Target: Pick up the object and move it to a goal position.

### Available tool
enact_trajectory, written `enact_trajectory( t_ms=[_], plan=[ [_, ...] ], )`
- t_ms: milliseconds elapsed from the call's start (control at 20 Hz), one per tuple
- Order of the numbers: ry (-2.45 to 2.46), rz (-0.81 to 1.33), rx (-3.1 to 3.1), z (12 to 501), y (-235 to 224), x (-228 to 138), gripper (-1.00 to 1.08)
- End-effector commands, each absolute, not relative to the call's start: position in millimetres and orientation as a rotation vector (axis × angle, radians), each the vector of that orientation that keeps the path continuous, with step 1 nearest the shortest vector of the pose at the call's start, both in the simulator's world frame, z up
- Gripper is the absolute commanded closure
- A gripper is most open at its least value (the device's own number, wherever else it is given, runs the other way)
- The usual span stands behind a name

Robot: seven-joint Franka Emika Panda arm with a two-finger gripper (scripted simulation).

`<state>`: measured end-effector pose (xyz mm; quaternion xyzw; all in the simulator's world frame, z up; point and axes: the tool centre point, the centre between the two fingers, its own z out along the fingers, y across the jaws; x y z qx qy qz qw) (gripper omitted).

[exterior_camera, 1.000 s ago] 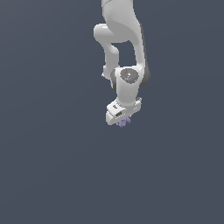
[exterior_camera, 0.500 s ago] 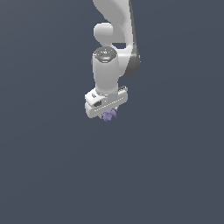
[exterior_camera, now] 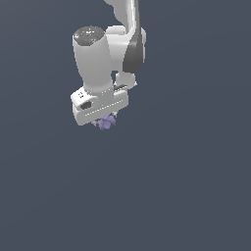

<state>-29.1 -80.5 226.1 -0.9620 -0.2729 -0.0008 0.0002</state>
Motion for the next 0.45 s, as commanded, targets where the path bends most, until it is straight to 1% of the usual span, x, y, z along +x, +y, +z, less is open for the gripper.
enact_trajectory(
  t_ms=[0,400],
  plan=[
    [-0.859,-0.001,-3.021,234.2,-88.5,-27.0,1.08],
    [-0.859,0.000,-3.022,238.3,-93.0,-24.4,1.08]
  ],
)
